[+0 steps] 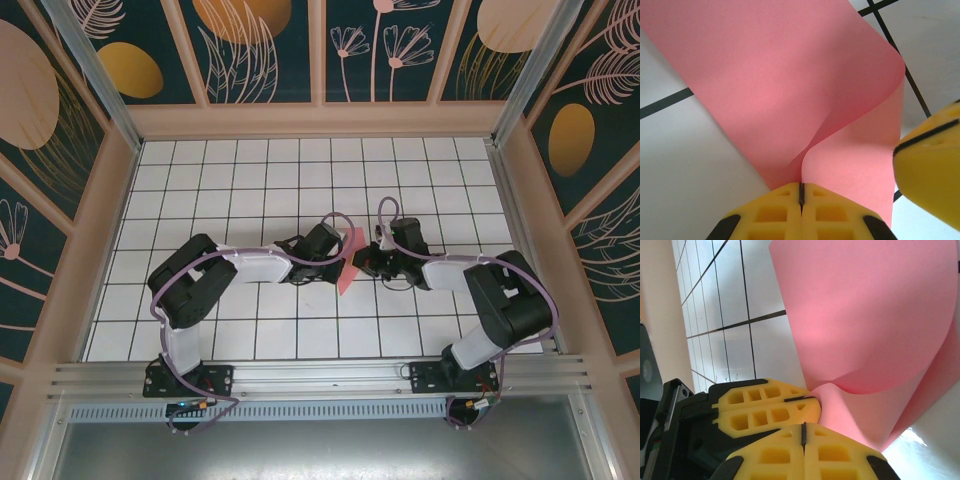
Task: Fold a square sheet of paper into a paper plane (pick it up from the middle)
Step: Third fold the triangle at the center of the table.
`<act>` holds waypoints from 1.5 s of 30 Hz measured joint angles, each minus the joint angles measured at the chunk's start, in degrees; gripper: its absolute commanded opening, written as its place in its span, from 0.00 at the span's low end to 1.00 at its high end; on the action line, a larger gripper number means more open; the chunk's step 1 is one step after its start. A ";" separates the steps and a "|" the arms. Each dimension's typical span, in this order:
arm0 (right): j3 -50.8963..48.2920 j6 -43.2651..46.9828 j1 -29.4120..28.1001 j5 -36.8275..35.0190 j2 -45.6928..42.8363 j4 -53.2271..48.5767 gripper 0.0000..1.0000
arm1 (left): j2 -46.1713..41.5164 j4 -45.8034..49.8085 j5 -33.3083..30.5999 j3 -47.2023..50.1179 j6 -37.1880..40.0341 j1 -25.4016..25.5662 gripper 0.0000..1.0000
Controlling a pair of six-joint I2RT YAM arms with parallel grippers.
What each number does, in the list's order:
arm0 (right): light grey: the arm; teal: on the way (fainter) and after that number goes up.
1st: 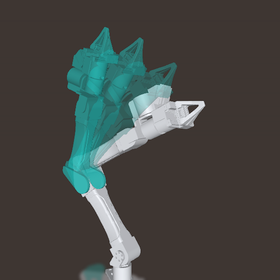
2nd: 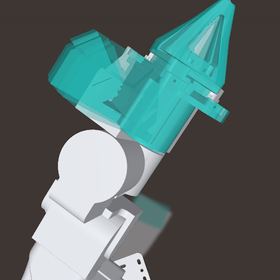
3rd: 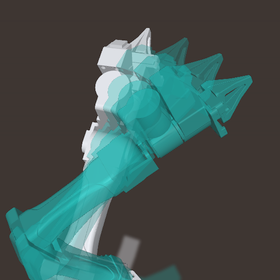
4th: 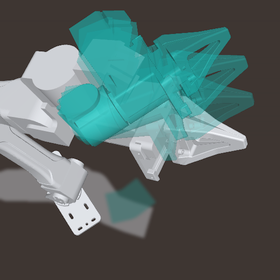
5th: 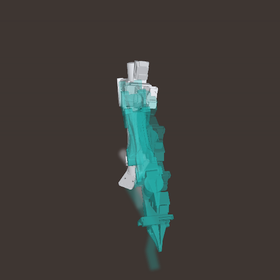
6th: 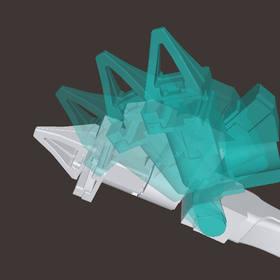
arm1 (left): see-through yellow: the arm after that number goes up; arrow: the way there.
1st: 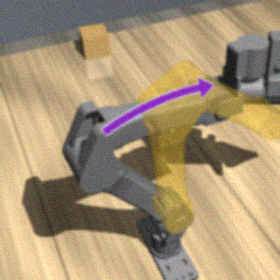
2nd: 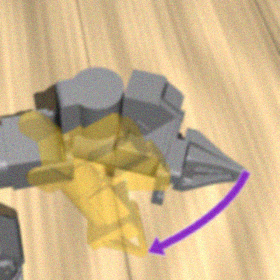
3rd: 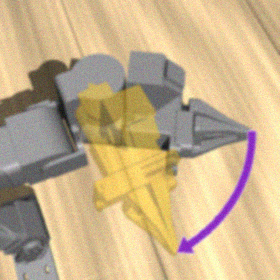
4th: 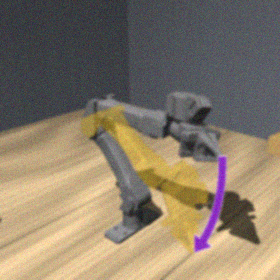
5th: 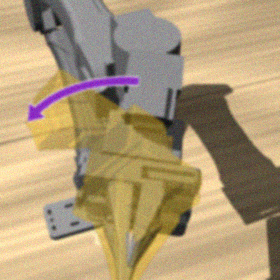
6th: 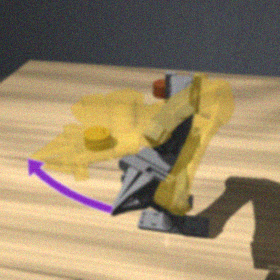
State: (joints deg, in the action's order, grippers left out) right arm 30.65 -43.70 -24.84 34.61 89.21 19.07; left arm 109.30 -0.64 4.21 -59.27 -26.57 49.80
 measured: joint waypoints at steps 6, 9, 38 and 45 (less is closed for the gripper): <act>0.00 0.42 0.09 -0.48 4.87 0.02 0.00 | 0.00 0.00 0.00 0.00 0.00 0.00 0.00; 0.07 0.37 0.68 0.70 6.10 0.81 0.00 | 0.07 -0.02 0.00 -0.04 0.02 0.00 0.00; 1.46 4.26 3.76 1.42 0.57 -4.50 0.00 | 0.24 0.28 0.44 -0.33 3.72 -0.07 0.00; 5.81 4.66 3.91 0.15 6.58 -4.55 0.00 | 0.24 0.28 0.42 -0.33 3.85 -0.07 0.00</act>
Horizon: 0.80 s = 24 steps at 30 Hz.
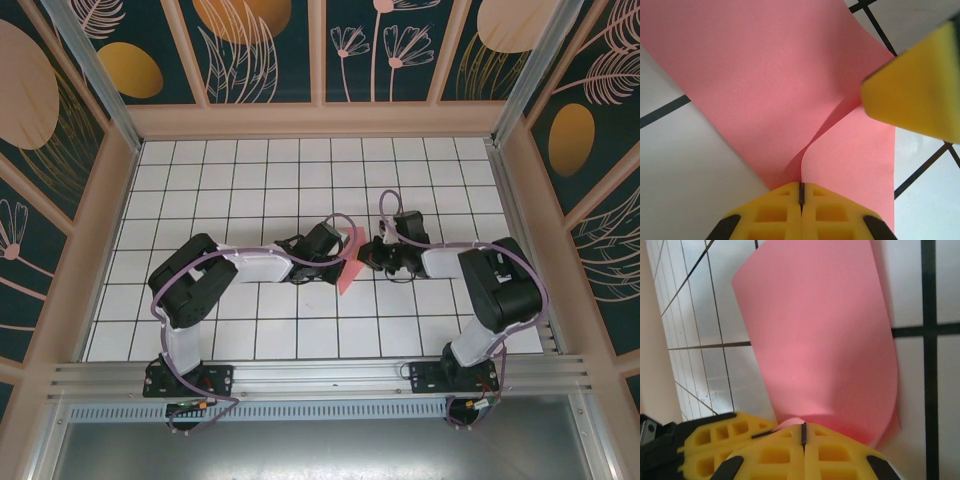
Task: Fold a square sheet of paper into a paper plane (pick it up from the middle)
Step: Third fold the triangle at the center of the table.
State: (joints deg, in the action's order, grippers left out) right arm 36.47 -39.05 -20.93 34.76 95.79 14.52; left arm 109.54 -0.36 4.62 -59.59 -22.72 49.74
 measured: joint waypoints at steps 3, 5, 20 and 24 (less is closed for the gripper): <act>1.22 0.66 0.00 -2.21 2.34 -1.16 0.00 | 0.00 0.02 0.00 0.00 0.00 0.00 0.00; 1.31 0.90 0.17 -2.38 2.62 -1.44 0.00 | 0.00 0.00 0.00 0.00 0.00 0.02 0.00; 1.95 1.68 4.02 0.55 -1.22 -1.33 0.00 | 0.00 0.00 0.00 0.00 0.00 0.00 0.00; 1.62 1.64 4.00 2.27 -0.39 0.46 0.00 | 0.00 0.00 0.00 0.00 0.00 0.00 0.00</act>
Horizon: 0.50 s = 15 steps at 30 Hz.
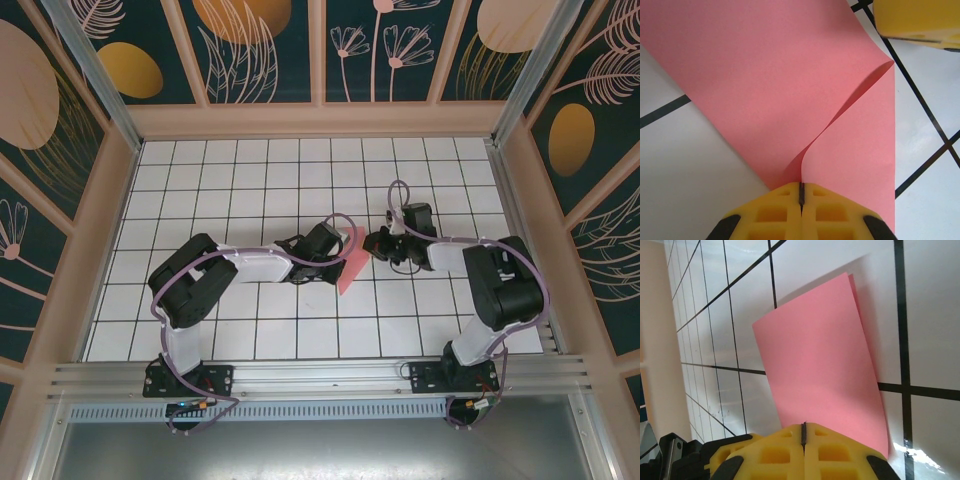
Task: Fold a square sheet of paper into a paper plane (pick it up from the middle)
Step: Third fold the triangle at the center of the table.
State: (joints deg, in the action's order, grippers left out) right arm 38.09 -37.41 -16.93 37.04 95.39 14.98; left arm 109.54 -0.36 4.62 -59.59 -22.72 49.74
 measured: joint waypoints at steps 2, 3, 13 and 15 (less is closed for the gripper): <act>0.00 0.11 -0.07 -0.13 1.27 0.04 0.00 | 0.00 -0.02 0.00 0.00 0.00 0.00 0.00; 0.00 0.28 -0.09 -0.42 2.16 0.00 0.00 | 0.00 0.00 0.00 0.00 0.00 0.00 0.00; -0.31 0.92 0.07 -0.52 4.61 1.05 0.00 | 0.00 -0.02 0.02 0.00 0.00 0.00 0.00; -0.31 0.92 0.00 -0.72 3.82 0.61 0.00 | 0.00 -0.02 0.00 0.00 0.00 0.00 0.00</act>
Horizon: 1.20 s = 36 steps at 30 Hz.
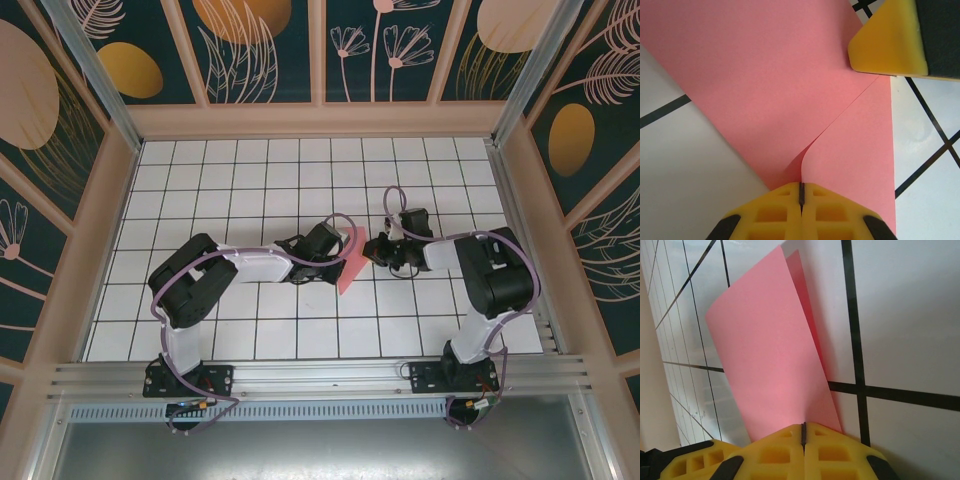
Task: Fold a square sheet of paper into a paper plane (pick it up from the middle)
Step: Third fold the triangle at the center of the table.
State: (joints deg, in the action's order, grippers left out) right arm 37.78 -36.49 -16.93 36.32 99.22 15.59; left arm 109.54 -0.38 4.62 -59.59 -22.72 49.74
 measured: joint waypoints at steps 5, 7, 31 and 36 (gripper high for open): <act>-0.11 -0.04 -0.50 0.92 -2.97 0.63 0.00 | 0.00 0.00 0.00 0.00 0.00 0.00 0.00; -0.50 -0.04 -0.87 1.11 -3.08 1.33 0.00 | 0.02 0.00 0.00 0.00 0.00 0.00 0.00; -3.13 -3.32 -4.02 -1.40 -9.84 0.74 0.00 | 0.13 0.50 0.02 -0.35 0.00 0.00 0.00; -7.39 -6.58 -7.72 -1.99 -9.79 3.98 0.00 | 0.26 0.98 0.02 -0.68 0.00 0.00 0.00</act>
State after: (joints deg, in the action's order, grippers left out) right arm 30.39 -43.07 -24.64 34.33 89.43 19.57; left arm 109.80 0.60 4.64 -60.27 -22.72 49.74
